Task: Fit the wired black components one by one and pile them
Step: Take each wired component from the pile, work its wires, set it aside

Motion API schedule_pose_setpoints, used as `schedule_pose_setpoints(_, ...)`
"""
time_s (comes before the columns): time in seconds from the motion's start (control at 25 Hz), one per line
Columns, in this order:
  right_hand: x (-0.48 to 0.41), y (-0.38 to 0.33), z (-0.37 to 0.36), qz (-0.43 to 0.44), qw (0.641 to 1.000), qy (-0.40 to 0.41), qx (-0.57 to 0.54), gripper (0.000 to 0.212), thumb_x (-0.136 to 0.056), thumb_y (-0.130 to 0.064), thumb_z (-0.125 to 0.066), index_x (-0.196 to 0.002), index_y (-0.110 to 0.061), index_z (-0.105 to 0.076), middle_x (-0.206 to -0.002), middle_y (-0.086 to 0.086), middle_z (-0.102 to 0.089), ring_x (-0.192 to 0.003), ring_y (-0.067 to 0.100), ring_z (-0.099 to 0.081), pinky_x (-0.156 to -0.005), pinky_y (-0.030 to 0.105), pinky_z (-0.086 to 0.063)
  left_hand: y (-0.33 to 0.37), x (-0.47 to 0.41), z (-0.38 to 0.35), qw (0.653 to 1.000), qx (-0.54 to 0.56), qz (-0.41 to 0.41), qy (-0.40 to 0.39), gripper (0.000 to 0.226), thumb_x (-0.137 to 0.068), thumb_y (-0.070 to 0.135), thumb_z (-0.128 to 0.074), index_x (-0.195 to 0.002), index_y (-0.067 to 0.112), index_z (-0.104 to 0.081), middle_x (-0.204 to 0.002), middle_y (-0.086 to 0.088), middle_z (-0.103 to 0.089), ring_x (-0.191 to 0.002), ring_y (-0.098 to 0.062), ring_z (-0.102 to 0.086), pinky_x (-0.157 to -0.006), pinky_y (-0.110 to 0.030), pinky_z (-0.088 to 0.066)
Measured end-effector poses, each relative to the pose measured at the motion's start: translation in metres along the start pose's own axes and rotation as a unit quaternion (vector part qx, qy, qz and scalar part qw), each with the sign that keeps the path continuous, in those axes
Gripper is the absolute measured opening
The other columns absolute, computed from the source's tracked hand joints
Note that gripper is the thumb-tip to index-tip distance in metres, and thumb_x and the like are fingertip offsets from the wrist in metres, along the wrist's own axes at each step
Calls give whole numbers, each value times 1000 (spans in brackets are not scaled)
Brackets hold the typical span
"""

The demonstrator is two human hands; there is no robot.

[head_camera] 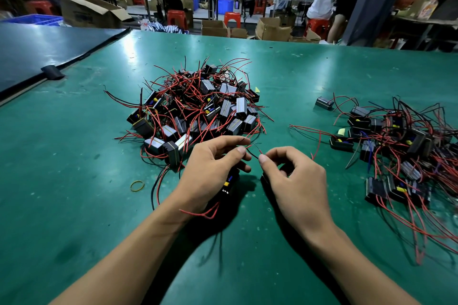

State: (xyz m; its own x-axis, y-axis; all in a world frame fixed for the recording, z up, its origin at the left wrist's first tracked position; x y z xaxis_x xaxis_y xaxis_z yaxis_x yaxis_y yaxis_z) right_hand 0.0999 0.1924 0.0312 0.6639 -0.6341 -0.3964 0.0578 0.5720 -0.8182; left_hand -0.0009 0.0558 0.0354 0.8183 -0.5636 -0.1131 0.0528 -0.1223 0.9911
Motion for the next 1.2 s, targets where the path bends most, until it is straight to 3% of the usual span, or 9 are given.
schedule_pose_setpoints(0.12,0,3,0,-21,1000,10,-1,12,-87,-32,-74,-77,-26,-68,-66,-12,-66,-52,8,-55,-59,29,-50,1,0,-1,1000,-14,-12,16,15,-95,2,-57,-105,4,-69,-79,-7,-69,-63,-19,-69,-58,-18,-51)
schedule_pose_setpoints(0.28,-4,9,4,-59,998,27,6,14,-87,-36,-71,-77,-28,-67,-68,-20,-67,-53,7,-61,-65,37,-57,2,1,0,999,7,-13,28,14,-95,3,-58,-103,5,-69,-81,-9,-69,-64,-21,-69,-59,-20,-53)
schedule_pose_setpoints(0.48,-2,4,5,-35,999,28,8,13,-87,-41,-69,-80,-30,-66,-73,-20,-68,-55,7,-63,-64,36,-56,2,2,-2,1000,17,-5,18,15,-94,2,-60,-105,3,-68,-87,-20,-71,-68,-24,-72,-64,-25,-57)
schedule_pose_setpoints(0.64,3,-2,-1,-2,1000,5,31,15,-84,-49,-65,-84,-34,-67,-78,-20,-68,-59,5,-60,-65,33,-53,-2,0,-3,1000,7,-5,18,16,-93,1,-60,-107,0,-68,-86,-17,-73,-68,-23,-73,-70,-25,-59)
schedule_pose_setpoints(1.2,2,0,-5,-15,999,-26,22,8,-87,-38,-71,-89,-30,-72,-80,-15,-72,-67,8,-66,-72,38,-56,-3,-1,-12,1000,18,21,-4,9,-89,4,-65,-96,3,-71,-78,-6,-71,-66,-10,-63,-64,-15,-50)
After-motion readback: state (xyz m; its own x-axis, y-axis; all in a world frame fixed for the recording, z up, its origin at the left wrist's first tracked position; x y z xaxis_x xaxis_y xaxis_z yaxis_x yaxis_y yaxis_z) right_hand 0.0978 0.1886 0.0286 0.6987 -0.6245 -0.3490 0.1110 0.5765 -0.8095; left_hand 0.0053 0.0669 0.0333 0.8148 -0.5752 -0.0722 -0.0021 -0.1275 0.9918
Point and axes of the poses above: each hand's wrist, its own x-axis away from the middle knuckle, its own z-axis out of the back of the hand, y = z × x, the point moved 6 cm from there along -x, towards the middle knuckle
